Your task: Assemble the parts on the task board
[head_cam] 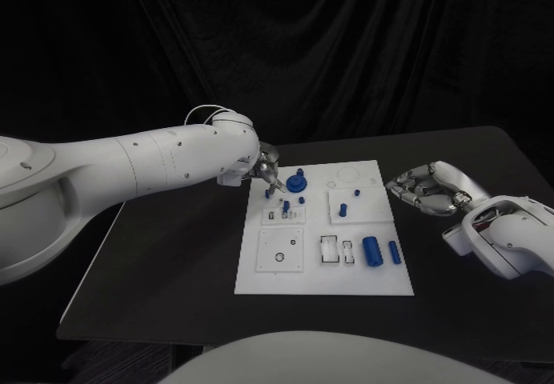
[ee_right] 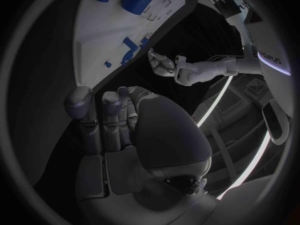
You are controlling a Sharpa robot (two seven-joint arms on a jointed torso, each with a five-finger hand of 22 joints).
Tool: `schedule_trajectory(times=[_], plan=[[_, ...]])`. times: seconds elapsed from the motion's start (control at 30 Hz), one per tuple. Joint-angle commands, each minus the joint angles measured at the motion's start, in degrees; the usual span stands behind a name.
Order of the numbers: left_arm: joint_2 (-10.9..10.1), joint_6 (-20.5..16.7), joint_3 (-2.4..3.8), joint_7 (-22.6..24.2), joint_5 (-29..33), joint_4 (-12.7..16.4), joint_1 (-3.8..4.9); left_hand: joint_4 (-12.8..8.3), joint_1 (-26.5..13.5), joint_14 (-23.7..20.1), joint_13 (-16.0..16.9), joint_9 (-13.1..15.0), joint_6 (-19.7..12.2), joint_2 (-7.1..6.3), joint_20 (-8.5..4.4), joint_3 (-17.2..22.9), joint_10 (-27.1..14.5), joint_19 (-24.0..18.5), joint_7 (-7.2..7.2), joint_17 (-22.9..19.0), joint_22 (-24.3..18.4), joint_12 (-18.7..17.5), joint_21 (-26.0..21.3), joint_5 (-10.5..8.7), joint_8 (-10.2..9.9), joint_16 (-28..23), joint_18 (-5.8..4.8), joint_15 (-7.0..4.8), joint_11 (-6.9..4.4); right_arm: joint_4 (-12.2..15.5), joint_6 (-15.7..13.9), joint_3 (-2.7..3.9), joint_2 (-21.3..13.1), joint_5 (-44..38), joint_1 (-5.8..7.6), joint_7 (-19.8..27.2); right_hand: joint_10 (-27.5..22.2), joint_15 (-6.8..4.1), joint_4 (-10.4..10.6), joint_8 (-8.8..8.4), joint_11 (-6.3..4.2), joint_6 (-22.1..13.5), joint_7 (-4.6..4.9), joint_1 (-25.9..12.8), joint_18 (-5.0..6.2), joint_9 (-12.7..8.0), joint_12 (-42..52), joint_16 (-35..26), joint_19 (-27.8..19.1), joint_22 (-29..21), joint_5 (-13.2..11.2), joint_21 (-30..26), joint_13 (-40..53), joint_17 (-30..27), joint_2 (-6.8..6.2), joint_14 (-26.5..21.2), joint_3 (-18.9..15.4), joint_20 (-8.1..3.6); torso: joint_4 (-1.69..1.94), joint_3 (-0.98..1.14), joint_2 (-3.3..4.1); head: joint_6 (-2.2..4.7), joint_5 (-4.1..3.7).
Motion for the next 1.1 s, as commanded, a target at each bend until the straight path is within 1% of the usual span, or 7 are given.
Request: schedule_trajectory(times=[0.03, 0.13, 0.33, 0.47, 0.7, 0.87, 1.1], plan=[[0.8, 1.3, 0.03, -0.1, 2.0, -0.5, -0.08, 0.0, -0.7, 6.1, 15.1, -0.1, 0.3, -0.01, 0.52, -0.4, 6.0, 0.6, 0.02, 15.1, 12.1, 0.2, -0.4, 0.30, -0.5, 0.0, -0.34, 0.49, 0.56, 0.3, -1.4, 0.04, -0.2, 0.0, -0.09, 1.1, 0.0, 0.03, 0.3, 0.15, 0.10, -0.5, 0.08, -0.3, 0.97, 0.1, 0.0, 0.3, 0.2, 6.7, 0.4, 0.4, -0.1, 0.1, -0.10, 0.1, -0.1, 0.11, -0.17, -0.12, 0.13, -0.01, -0.07], [1.3, 0.1, 0.03, 0.5, 2.0, -0.7, -0.11, -0.1, -0.8, 6.1, 15.1, -0.3, 0.3, 0.03, 0.53, -0.5, 6.0, 0.6, 0.04, 15.1, 12.1, 0.2, -0.4, 0.43, -0.6, 0.0, -0.32, 0.50, 0.57, 0.4, -1.3, 0.04, -0.3, 0.0, -0.09, 1.0, 0.1, 0.02, 0.3, 0.15, 0.09, -0.5, 0.06, -0.3, 0.95, 0.1, 0.0, 0.4, 0.2, 6.7, 0.4, 0.5, -0.1, 0.1, -0.07, 0.2, 0.0, 0.11, -0.28, 0.01, 0.02, -0.01, 0.13], [2.4, -1.0, 0.04, 1.0, 2.1, -1.2, -0.20, -0.2, -0.7, 6.1, 15.1, -0.5, 0.4, 0.19, 0.56, -0.5, 6.0, 0.5, 0.04, 15.1, 12.1, 0.2, -0.5, 0.87, -0.8, 0.0, -0.31, 0.52, 0.59, 0.5, -1.0, 0.04, -0.2, 0.0, -0.08, 0.7, 0.1, 0.01, 0.3, 0.17, 0.06, -0.5, 0.04, -0.3, 0.95, 0.1, 0.0, 0.5, 0.3, 6.7, 0.4, 0.5, -0.1, 0.2, -0.04, 0.2, 0.0, 0.11, -0.29, -0.03, 0.20, -0.01, 0.44], [3.2, -0.3, 0.03, 0.2, 2.1, -1.7, -0.39, -0.4, -0.6, 6.1, 15.1, -0.6, 0.7, 0.27, 0.57, -0.6, 6.0, 0.5, 0.01, 15.1, 12.0, 0.2, -0.6, 1.22, -0.9, 0.0, -0.27, 0.53, 0.59, 0.5, -0.7, 0.04, -0.1, 0.0, -0.08, 0.5, 0.1, 0.00, 0.3, 0.18, 0.04, -0.5, 0.01, -0.3, 0.95, 0.1, 0.1, 0.5, 0.3, 6.7, 0.4, 0.5, -0.1, 0.2, -0.03, 0.2, 0.0, 0.11, -0.44, -0.12, 0.38, -0.01, 0.57], [4.3, 0.4, 0.02, -2.0, 2.1, -2.8, -1.05, -0.7, -0.7, 6.1, 15.1, -0.7, 1.5, 0.29, 0.57, -0.9, 6.0, 0.3, -0.14, 15.1, 11.9, 0.2, -0.9, 1.52, -0.7, 0.0, -0.19, 0.48, 0.50, 0.7, -0.5, 0.04, -0.1, 0.0, -0.08, 0.2, 0.2, -0.03, 0.1, 0.21, -0.01, -0.5, -0.03, -0.2, 0.95, 0.1, 0.1, 0.6, 0.3, 6.7, 0.6, 0.6, -0.1, 0.2, -0.04, 0.3, 0.1, 0.10, -0.50, -0.10, 0.63, -0.01, 0.55], [4.9, 0.1, 0.03, -2.5, 2.1, -3.7, -1.49, -1.2, -0.8, 6.1, 15.1, 0.0, 3.1, 0.28, 0.35, -1.5, 6.0, 0.7, -0.67, 15.1, 12.1, 0.2, -0.3, 1.62, 0.1, 0.0, -0.30, 0.15, 0.07, 0.8, -0.3, 0.04, -0.2, 0.0, -0.08, 0.0, 0.2, -0.05, 0.1, 0.22, -0.02, -0.5, -0.04, -0.2, 0.94, 0.1, 0.1, 0.6, 0.3, 6.7, 0.6, 0.6, -0.1, 0.2, -0.04, 0.3, 0.1, 0.09, -0.58, -0.11, 0.71, -0.01, 0.65], [5.5, -0.1, 0.03, -3.0, 2.0, -4.5, -1.97, -1.4, -0.8, 6.1, 15.1, 0.4, 3.2, 0.22, 0.25, -1.7, 6.0, 0.7, -0.77, 15.1, 12.1, 0.2, -0.4, 1.65, 0.3, 0.0, -0.29, 0.04, -0.03, 0.8, -0.2, 0.05, -0.2, 0.0, -0.08, -0.2, 0.2, -0.07, 0.0, 0.22, -0.03, -0.5, -0.03, -0.1, 0.94, 0.1, 0.1, 0.6, 0.3, 6.8, 0.8, 0.7, -0.1, 0.2, -0.03, 0.3, 0.2, 0.08, -0.84, -0.17, 0.72, -0.01, 0.94]])
